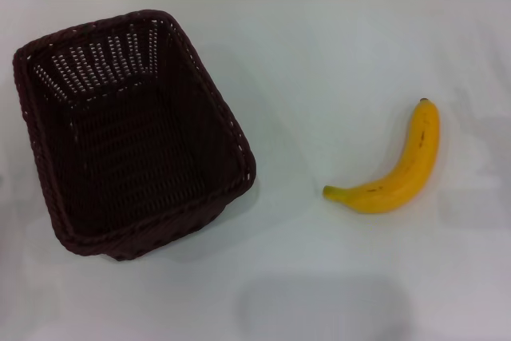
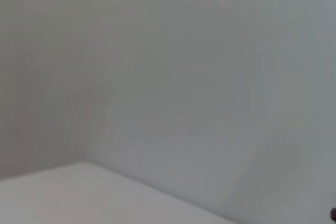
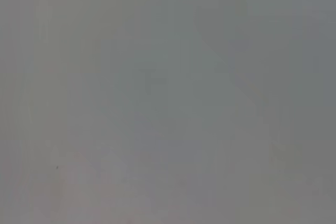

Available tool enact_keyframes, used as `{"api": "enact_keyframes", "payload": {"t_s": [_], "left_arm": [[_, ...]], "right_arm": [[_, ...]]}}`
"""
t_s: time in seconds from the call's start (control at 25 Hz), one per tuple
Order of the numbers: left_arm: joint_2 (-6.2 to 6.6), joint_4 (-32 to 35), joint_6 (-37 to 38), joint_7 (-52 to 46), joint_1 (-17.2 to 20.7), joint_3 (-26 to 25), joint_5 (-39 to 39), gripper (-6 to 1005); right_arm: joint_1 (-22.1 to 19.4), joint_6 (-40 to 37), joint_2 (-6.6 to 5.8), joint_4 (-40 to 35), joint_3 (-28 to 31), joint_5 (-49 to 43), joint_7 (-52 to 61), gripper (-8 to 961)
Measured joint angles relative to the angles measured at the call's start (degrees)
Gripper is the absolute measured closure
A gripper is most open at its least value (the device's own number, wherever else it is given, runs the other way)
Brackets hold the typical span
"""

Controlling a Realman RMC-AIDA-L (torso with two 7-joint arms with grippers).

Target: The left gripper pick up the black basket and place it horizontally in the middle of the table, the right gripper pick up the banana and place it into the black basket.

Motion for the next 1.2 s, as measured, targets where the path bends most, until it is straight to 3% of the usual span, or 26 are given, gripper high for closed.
{"api": "enact_keyframes", "payload": {"t_s": [0.32, 0.48, 0.6, 0.64, 0.68, 0.8, 0.84, 0.88, 0.92, 0.96, 1.08, 1.2], "left_arm": [[0.46, 18.52, 6.87, -30.88, -1.02, 2.85, 12.88, 156], [2.49, 28.60, 6.51, -46.93, -3.55, 2.93, 24.07, 158], [5.40, 34.55, 4.80, -55.70, -7.32, 4.04, 32.07, 160], [5.40, 34.55, 4.80, -55.70, -7.32, 4.04, 32.07, 160], [9.12, 38.10, 3.27, -62.44, -10.72, 7.42, 36.38, 161], [14.68, 39.39, 1.60, -69.48, -14.89, 13.62, 39.19, 187], [14.68, 39.39, 1.60, -69.48, -14.89, 13.62, 39.19, 195], [17.92, 39.49, 1.03, -72.27, -17.93, 17.36, 40.01, 204], [19.36, 39.53, 0.89, -73.16, -19.61, 19.04, 40.50, 204], [21.90, 39.63, 0.83, -74.11, -23.12, 22.26, 42.58, 204], [24.30, 39.77, 0.79, -73.93, -28.31, 26.02, 49.17, 204], [24.72, 39.56, 0.93, -73.11, -33.82, 27.91, 57.96, 203]], "right_arm": [[0.24, 0.00, 0.02, 0.28, 0.00, 0.00, 0.00, 113], [0.43, 0.00, 0.05, 0.33, 0.00, 0.00, 0.00, 113], [0.61, 0.00, 0.07, 0.34, 0.00, 0.00, 0.00, 113], [0.74, 0.00, 0.08, 0.34, 0.01, 0.01, 0.00, 113], [0.93, 0.00, 0.10, 0.34, 0.01, 0.00, 0.00, 113], [1.43, 0.00, 0.17, 0.39, 0.00, -0.29, 0.13, 113], [1.49, 0.00, 0.18, 0.40, 0.01, -0.34, 0.31, 113], [1.50, 0.00, 0.19, 0.43, 0.00, -0.40, 0.61, 112], [1.51, 0.00, 0.19, 0.45, -0.01, -0.40, 0.94, 112], [1.53, 0.00, 0.19, 0.47, -0.06, -0.41, 1.31, 112], [1.83, 0.01, 0.26, 0.61, -0.39, -0.45, 2.00, 112], [2.33, 0.11, 0.29, 1.08, -0.58, -0.55, 2.24, 112]]}}
